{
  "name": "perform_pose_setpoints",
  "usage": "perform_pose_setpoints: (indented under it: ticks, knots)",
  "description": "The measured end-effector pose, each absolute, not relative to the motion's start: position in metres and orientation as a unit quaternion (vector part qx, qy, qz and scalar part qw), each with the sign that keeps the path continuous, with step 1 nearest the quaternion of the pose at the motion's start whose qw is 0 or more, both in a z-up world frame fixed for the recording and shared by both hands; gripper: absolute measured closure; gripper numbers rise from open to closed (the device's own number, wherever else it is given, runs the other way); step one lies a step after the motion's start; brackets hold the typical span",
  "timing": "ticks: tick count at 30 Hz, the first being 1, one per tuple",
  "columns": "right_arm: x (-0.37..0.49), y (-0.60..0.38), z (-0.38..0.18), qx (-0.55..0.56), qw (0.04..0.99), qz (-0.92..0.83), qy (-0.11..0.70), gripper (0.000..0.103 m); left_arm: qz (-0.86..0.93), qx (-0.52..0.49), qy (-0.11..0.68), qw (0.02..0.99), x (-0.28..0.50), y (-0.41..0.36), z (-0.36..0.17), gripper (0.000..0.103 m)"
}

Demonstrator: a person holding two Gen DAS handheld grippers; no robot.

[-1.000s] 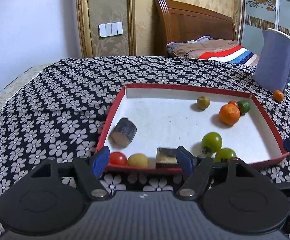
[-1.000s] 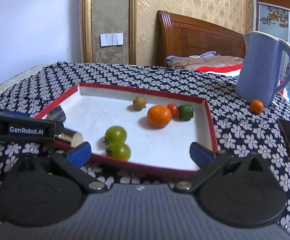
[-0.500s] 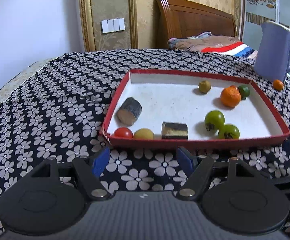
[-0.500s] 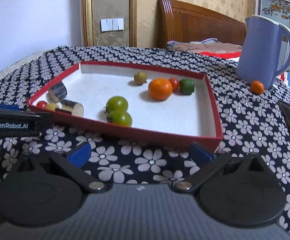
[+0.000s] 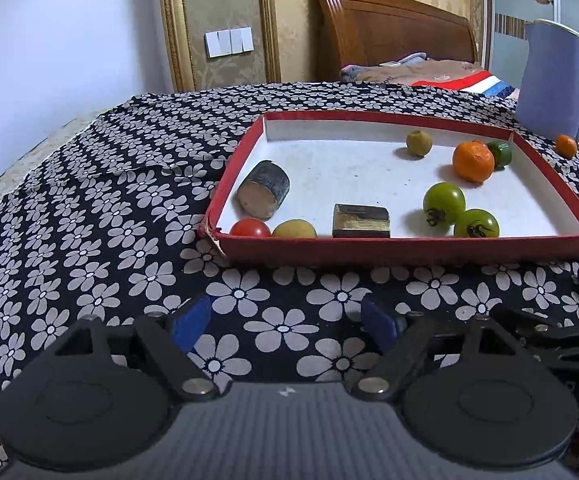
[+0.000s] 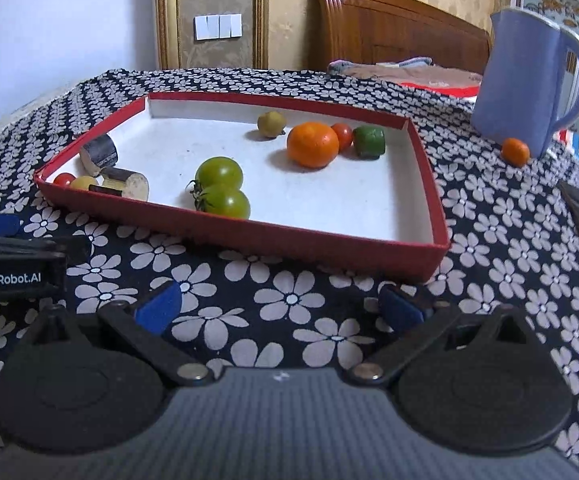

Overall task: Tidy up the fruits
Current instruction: 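Withdraw both open tools from the tray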

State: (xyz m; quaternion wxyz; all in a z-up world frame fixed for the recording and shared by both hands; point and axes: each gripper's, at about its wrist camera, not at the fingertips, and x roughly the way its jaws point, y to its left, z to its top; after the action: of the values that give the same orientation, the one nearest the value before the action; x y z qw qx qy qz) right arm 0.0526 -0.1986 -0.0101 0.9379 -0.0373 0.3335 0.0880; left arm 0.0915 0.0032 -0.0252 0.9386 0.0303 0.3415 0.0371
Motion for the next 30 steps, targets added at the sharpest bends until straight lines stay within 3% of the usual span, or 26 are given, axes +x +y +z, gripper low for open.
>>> perform_pose_setpoints:
  ticks: [30]
  knots:
    - [0.0541, -0.2026, -0.0118, -0.021, 0.936, 0.093, 0.338, 0.0, 0.043, 0.036, 0.339, 0.939, 0.0924, 0.0032, -0.0299, 0.008]
